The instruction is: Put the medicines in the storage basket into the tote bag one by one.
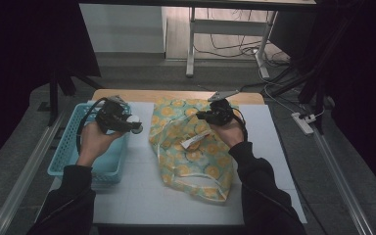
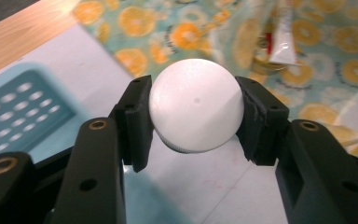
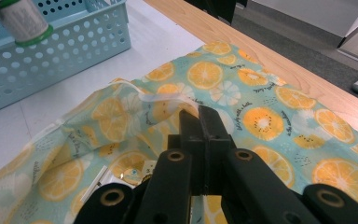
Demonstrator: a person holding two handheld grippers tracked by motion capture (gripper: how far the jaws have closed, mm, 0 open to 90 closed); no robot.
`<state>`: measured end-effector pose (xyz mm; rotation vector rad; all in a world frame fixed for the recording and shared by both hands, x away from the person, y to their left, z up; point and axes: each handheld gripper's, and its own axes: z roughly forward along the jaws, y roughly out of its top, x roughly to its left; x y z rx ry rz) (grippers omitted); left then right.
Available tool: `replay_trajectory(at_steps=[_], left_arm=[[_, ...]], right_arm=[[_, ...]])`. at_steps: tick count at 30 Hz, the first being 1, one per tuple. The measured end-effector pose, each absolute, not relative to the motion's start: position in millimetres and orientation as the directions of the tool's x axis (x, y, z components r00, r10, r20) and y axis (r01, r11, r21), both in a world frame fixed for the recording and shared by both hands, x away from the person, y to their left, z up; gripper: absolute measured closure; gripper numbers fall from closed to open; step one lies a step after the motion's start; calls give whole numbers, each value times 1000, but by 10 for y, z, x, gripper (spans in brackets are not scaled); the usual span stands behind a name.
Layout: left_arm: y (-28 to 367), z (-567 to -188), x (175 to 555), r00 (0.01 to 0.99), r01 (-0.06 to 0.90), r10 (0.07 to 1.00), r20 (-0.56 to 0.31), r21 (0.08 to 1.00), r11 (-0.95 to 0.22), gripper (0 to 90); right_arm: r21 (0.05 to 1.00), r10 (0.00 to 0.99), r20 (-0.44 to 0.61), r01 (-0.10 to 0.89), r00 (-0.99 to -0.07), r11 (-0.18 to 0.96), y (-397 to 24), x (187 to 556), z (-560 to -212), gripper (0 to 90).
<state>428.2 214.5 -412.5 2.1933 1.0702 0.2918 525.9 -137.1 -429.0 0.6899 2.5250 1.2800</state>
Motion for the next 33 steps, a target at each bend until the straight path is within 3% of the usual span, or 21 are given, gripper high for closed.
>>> replay_trajectory(at_steps=[22, 33], left_arm=[[1055, -4214, 4422, 792, 499, 605, -84, 660, -562, 505], [675, -4344, 4604, 802, 473, 596, -47, 658, -585, 505]], right_arm=[[806, 501, 8, 302, -866, 508, -1357, 5256, -4286, 900], [807, 504, 13, 306, -863, 504, -1360, 5258, -4287, 900]])
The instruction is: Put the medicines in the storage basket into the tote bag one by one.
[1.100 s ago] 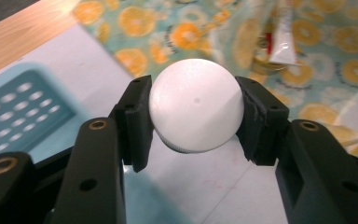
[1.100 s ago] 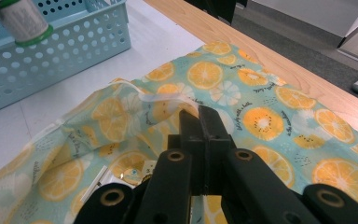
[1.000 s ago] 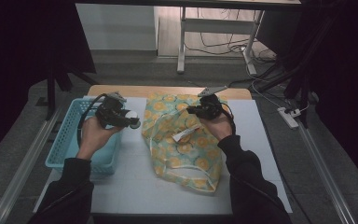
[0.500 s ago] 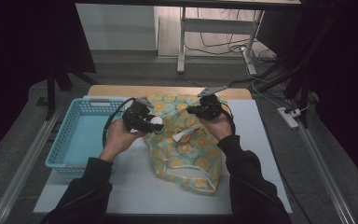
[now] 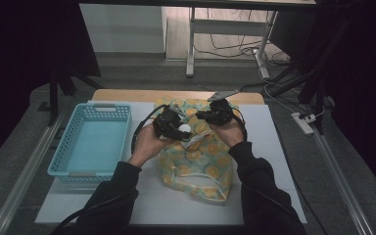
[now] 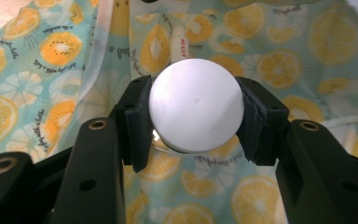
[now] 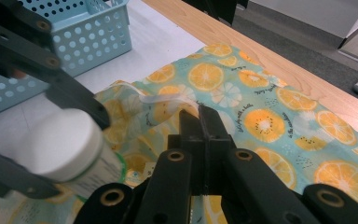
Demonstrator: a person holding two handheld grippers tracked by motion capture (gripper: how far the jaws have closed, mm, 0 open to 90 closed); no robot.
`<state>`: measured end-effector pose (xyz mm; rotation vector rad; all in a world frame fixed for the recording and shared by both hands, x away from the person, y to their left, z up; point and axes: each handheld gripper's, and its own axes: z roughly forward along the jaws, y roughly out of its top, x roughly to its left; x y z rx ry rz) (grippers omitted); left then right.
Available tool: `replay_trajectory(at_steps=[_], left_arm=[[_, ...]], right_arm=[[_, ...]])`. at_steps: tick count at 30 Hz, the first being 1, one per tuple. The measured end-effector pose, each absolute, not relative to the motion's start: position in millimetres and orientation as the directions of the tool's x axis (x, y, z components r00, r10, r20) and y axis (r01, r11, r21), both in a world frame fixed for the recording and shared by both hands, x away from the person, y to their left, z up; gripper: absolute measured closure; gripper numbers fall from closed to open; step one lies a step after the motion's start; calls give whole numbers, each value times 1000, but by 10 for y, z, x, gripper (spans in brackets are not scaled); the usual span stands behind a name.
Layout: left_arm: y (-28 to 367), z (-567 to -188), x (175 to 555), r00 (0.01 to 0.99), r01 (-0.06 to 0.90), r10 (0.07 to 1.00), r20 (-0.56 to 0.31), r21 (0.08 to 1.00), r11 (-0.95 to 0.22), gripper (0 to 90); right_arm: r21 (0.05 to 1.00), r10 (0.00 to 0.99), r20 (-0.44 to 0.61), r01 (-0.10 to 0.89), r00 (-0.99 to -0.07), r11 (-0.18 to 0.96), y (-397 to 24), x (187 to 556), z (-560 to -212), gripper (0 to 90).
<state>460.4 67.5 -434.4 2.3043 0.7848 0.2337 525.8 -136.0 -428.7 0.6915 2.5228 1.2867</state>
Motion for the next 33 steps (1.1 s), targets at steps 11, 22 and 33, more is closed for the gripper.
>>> replay_trajectory(at_steps=[11, 22, 33], left_arm=[[585, -4503, 4823, 771, 499, 636, -28, 647, -576, 504], [484, -4645, 4926, 760, 502, 650, 2, 634, -589, 503], [461, -4745, 4963, 756, 513, 655, -5, 625, -588, 490]], right_arm=[[809, 516, 22, 319, -856, 494, -1385, 5281, -4319, 900], [807, 518, 19, 319, -855, 497, -1360, 5285, -4342, 900], [806, 518, 18, 319, -855, 498, -1369, 5281, -4347, 900]])
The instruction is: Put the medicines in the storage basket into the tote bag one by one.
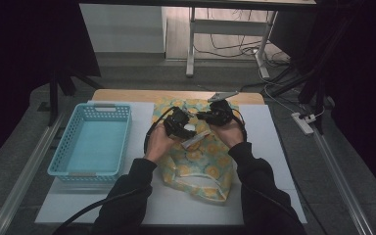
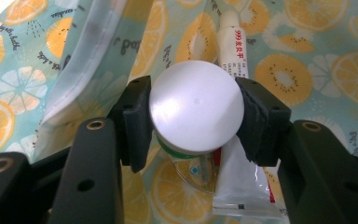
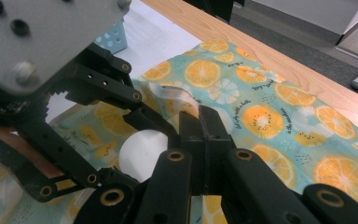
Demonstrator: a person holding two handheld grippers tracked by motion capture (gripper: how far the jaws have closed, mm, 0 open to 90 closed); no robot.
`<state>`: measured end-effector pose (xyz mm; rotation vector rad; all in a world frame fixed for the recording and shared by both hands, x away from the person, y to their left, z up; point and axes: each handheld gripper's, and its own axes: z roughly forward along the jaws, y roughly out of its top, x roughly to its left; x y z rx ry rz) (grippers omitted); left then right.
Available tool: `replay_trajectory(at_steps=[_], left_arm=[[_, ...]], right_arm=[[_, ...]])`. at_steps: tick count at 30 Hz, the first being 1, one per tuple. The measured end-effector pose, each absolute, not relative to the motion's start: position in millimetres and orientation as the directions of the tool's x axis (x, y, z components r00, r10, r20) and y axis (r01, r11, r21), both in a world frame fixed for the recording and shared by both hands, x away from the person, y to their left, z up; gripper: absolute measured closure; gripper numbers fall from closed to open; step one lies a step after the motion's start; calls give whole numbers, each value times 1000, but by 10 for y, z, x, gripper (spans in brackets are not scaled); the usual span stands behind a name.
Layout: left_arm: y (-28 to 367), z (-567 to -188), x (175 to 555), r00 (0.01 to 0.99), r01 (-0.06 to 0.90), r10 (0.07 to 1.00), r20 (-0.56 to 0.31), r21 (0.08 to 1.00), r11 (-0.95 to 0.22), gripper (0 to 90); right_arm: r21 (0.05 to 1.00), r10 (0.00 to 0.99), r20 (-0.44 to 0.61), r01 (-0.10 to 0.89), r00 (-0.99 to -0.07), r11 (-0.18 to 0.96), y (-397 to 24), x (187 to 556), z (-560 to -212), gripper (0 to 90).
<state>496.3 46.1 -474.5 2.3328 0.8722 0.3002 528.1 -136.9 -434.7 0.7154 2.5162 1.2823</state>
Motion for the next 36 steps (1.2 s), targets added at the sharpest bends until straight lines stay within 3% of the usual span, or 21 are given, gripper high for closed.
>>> replay_trajectory(at_steps=[13, 36], left_arm=[[564, -4533, 4851, 771, 495, 633, -72, 692, -525, 303], [633, -4299, 4439, 816, 458, 564, -124, 735, -500, 61]], right_arm=[[805, 514, 20, 319, -858, 500, -1369, 5280, -4361, 900], [806, 507, 23, 316, -861, 500, -1398, 5248, -4349, 900]])
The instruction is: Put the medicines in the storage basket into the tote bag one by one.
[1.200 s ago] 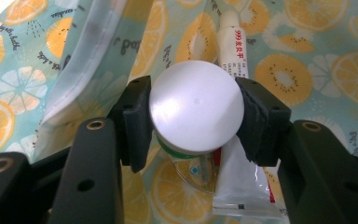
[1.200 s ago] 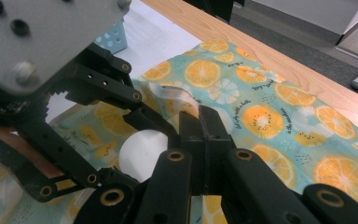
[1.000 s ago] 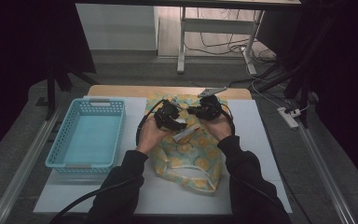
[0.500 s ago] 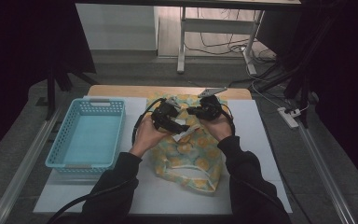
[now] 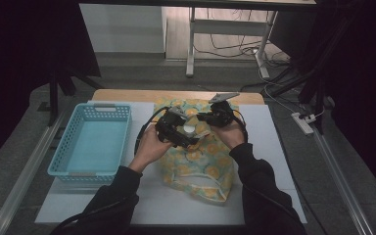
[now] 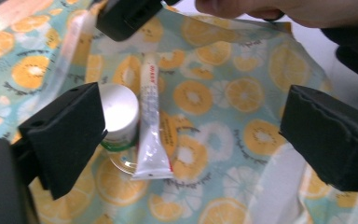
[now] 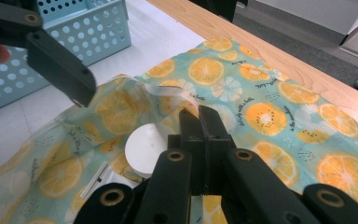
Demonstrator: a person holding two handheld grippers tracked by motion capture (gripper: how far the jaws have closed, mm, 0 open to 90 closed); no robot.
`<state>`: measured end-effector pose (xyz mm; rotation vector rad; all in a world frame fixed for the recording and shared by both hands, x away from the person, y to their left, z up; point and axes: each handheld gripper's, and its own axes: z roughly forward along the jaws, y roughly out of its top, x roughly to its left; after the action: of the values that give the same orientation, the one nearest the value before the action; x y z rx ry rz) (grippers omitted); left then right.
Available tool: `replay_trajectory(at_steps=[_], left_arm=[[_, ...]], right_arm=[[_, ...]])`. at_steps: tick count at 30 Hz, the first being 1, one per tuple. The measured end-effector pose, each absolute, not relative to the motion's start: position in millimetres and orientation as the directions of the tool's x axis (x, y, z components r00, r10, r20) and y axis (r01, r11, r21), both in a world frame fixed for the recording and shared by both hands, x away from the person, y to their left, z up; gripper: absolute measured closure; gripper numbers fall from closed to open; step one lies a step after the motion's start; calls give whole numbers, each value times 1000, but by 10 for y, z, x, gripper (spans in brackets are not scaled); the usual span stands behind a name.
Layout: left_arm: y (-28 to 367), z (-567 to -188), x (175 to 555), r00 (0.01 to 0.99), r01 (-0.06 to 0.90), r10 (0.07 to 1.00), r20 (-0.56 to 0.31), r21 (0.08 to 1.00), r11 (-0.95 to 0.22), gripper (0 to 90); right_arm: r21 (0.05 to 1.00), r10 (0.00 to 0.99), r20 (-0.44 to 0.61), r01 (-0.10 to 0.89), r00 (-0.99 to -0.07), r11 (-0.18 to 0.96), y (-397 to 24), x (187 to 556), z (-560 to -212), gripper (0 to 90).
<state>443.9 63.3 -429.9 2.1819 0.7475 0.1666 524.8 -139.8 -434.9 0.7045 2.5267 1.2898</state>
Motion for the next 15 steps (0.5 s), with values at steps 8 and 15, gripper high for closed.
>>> replay_trajectory(at_steps=[8, 15], left_arm=[[686, -4355, 4307, 831, 456, 531, -167, 751, -477, 0], [745, -4432, 4173, 846, 451, 495, -197, 760, -468, 13]], right_arm=[[806, 498, 20, 309, -867, 505, -1395, 5224, -4340, 900], [806, 497, 19, 307, -868, 506, -1406, 5213, -4340, 900]])
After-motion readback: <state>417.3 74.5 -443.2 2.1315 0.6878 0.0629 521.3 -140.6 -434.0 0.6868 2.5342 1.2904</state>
